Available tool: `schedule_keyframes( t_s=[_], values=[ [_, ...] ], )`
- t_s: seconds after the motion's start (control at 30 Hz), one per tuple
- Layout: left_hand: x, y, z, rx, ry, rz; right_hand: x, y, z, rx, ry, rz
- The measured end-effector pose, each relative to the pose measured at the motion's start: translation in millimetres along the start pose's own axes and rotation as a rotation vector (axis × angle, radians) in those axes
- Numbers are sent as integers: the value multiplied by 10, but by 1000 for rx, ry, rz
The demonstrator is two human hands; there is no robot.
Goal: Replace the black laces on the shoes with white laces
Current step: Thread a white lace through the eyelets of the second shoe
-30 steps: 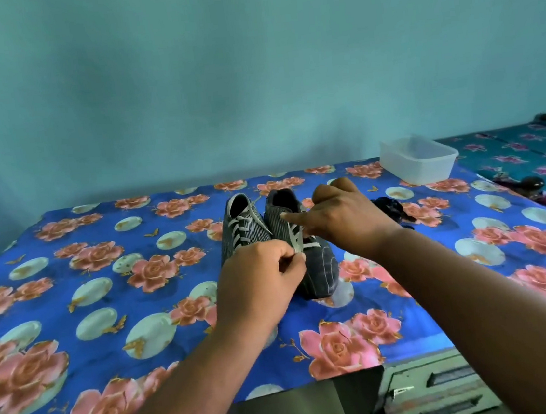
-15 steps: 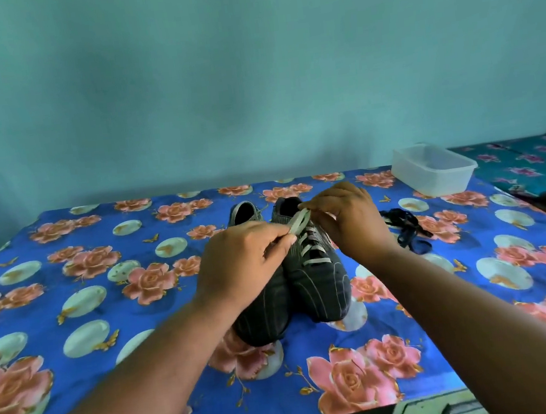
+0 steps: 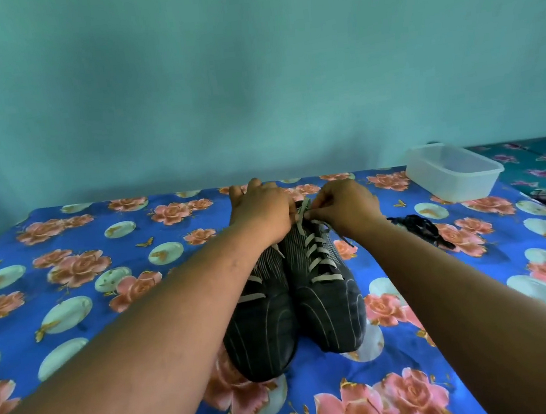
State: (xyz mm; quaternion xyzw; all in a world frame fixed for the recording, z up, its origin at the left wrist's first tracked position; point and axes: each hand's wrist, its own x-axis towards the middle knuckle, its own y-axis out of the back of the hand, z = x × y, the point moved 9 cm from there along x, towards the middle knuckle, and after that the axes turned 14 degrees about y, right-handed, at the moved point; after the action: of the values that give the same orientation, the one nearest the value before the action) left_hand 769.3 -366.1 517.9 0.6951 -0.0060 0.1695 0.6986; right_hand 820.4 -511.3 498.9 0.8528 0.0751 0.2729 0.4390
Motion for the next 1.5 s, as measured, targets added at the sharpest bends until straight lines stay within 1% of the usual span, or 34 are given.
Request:
schedule_keyframes(
  t_s=[0.07, 0.13, 0.23, 0.27, 0.3, 0.33, 0.4, 0.43, 0.47, 0.57, 0.63, 0.7, 0.77, 0.83, 0.9, 0.97, 1.03, 1.13, 1.23, 1.3, 1.5],
  values=[
    [89, -45, 10, 63, 1, -38, 79, -63, -2, -58, -5, -75],
    [172, -77, 9, 77, 34, -95, 167, -146, 12, -139, -18, -155],
    [289, -53, -13, 42, 155, -132, 247, -297, 80, -168, -62, -325],
    [312, -39, -24, 18, 198, -140, 254, -317, 67, -157, -64, -367],
    [328, -42, -37, -4, 233, -147, 262, -316, 54, -143, -66, -371],
    [342, -41, -51, -21, 261, -145, 279, -278, 36, -132, -70, -326],
    [356, -18, -74, -58, 278, -98, 272, -130, 34, -68, -96, -129],
    [353, 17, -88, -85, 268, -53, 254, -64, 35, 12, -99, -28],
    [329, 58, -111, -126, 247, -11, 216, -28, 33, 110, -93, 32],
    [85, 202, -227, -309, 172, 75, 9, 78, -32, 361, -57, 83],
    [-188, 310, -393, -493, 146, 157, -192, 215, -57, 473, -64, 148],
    [-500, 340, -601, -661, 156, 197, -455, 326, -53, 529, -87, 203],
    [-865, 285, -777, -781, 184, 201, -751, 366, -76, 473, -74, 210],
    [-1240, 170, -896, -847, 222, 192, -1041, 291, -96, 397, -46, 183],
    [-1542, -12, -921, -869, 267, 123, -1314, 102, -125, 375, -57, 89],
    [-1781, -169, -891, -816, 312, 43, -1536, -60, -166, 372, -97, 25],
    [-1956, -255, -857, -793, 334, -4, -1709, -124, -229, 388, -111, 26],
    [-2061, -448, -858, -893, 364, -123, -1907, -186, -292, 461, -87, 24],
    [-2134, -590, -858, -967, 356, -213, -2063, -204, -310, 456, -64, 3],
    [-2136, -639, -866, -972, 337, -224, -2108, -205, -297, 445, -78, 9],
    [-2078, -582, -876, -957, 345, -177, -2162, -152, -372, 323, -92, 9]
  ],
)
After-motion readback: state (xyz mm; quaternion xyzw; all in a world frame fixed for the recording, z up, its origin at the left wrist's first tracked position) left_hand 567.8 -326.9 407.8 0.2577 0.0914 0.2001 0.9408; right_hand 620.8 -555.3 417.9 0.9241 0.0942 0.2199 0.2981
